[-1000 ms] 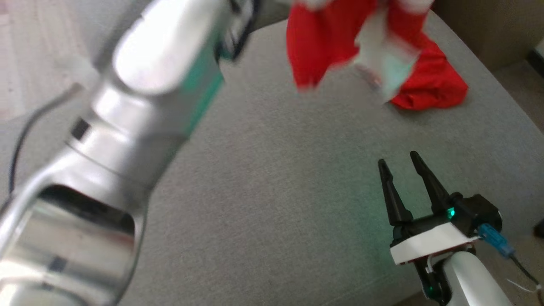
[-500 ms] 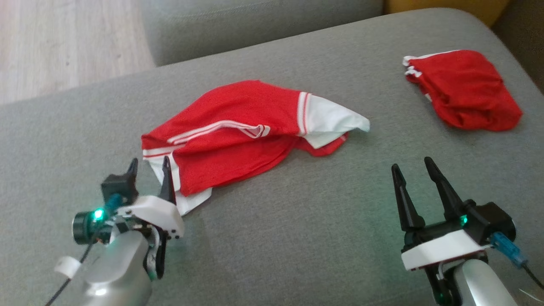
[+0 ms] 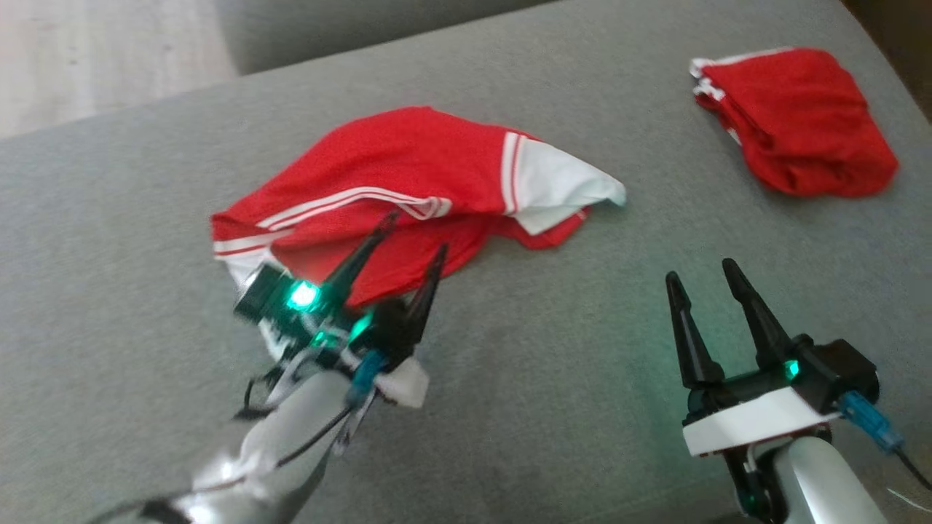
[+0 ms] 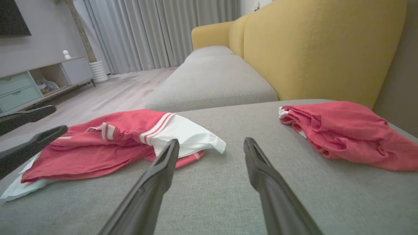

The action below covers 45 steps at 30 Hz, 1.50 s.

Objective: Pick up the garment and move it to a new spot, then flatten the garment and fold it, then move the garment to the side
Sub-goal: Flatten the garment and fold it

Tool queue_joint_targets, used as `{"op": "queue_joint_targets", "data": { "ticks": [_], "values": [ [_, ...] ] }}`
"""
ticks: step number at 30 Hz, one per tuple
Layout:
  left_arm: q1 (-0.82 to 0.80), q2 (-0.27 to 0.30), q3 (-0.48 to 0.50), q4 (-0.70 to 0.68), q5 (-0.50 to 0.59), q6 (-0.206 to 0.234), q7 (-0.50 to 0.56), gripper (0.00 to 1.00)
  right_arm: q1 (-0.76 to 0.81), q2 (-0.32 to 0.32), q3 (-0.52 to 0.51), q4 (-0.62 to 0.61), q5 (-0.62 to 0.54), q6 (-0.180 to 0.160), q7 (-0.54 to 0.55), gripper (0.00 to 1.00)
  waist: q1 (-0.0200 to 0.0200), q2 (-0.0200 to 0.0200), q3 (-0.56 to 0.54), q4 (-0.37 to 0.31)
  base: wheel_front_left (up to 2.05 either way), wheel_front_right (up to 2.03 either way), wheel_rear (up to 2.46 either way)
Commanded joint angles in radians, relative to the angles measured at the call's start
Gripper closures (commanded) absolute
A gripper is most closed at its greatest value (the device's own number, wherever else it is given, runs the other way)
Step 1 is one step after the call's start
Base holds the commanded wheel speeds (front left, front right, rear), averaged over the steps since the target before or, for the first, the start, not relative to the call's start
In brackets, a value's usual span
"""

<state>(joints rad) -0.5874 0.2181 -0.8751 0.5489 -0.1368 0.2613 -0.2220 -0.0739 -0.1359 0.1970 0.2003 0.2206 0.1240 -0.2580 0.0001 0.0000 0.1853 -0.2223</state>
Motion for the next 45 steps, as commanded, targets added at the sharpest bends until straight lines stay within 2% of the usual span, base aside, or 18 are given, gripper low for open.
{"op": "queue_joint_targets", "data": {
  "ticks": [1, 8, 14, 15, 16, 25, 32, 37, 40, 43, 45],
  "values": [
    [-0.099, -0.001, 0.018, 0.005, 0.023, -0.006, 0.016, 0.0, -0.044, -0.005, 0.027, -0.032, 0.009, 0.007, -0.004, 0.0, -0.0001, 0.0, 0.03, -0.043, 0.0, 0.0, 0.0],
    [-0.2, -0.023, -0.022, 0.173, 0.076, -0.011, 0.072, 0.0, -0.061, -0.003, 0.043, -0.028, 0.021, 0.007, -0.004, 0.0, -0.0001, 0.0, 0.061, -0.113, 0.0, 0.0, 0.0],
    [-0.229, -0.026, -0.015, 0.311, 0.062, -0.01, 0.106, 0.0, -0.061, -0.006, 0.037, -0.024, 0.025, 0.007, -0.004, 0.0, -0.0001, 0.0, 0.064, -0.148, 0.0, 0.0, 0.0],
    [-0.229, -0.027, -0.013, 0.324, 0.058, -0.008, 0.103, 0.52, -0.059, -0.006, 0.036, -0.023, 0.025, 0.007, -0.004, 0.0, -0.0001, 0.0, 0.062, -0.15, 0.0, 0.0, 0.0],
    [-0.229, -0.03, -0.013, 0.334, 0.055, -0.008, 0.095, 1.0, -0.058, -0.006, 0.036, -0.022, 0.025, 0.007, -0.004, 0.0, -0.0001, 0.0, 0.058, -0.151, 0.0, 0.0, 0.0],
    [-0.306, -0.059, -0.016, 0.326, 0.049, -0.03, -0.018, 1.0, -0.059, 0.003, 0.059, -0.018, 0.016, 0.007, -0.004, 0.0, -0.0001, 0.0, 0.024, -0.162, 0.0, 0.0, 0.0],
    [-0.53, -0.092, 0.014, 0.208, 0.038, -0.104, -0.038, 1.0, -0.044, 0.02, 0.068, -0.019, 0.016, 0.007, -0.004, 0.0, -0.0001, 0.0, -0.015, -0.171, 0.0, 0.0, 0.0],
    [-0.689, -0.112, 0.082, 0.083, -0.008, -0.155, -0.039, 1.0, -0.025, 0.024, 0.067, -0.018, 0.011, 0.007, -0.004, 0.0, -0.0001, 0.0, -0.06, -0.155, 0.0, 0.0, 0.0],
    [-0.752, -0.116, 0.145, 0.012, -0.051, -0.17, -0.04, 1.0, -0.011, 0.019, 0.057, -0.02, 0.006, 0.007, -0.004, 0.0, -0.0001, 0.0, -0.091, -0.129, 0.0, 0.0, 0.0],
    [-0.762, -0.1, 0.203, -0.026, -0.1, -0.178, -0.04, 1.0, 0.005, 0.014, 0.043, -0.026, -0.001, 0.007, -0.004, 0.0, -0.0001, 0.0, -0.115, -0.092, 0.0, 0.0, 0.0],
    [-0.73, -0.065, 0.237, -0.032, -0.134, -0.183, -0.039, 1.0, 0.015, 0.013, 0.033, -0.028, -0.005, 0.007, -0.004, 0.0, -0.0001, 0.0, -0.127, -0.067, 0.0, 0.0, 0.0]
  ]
}}
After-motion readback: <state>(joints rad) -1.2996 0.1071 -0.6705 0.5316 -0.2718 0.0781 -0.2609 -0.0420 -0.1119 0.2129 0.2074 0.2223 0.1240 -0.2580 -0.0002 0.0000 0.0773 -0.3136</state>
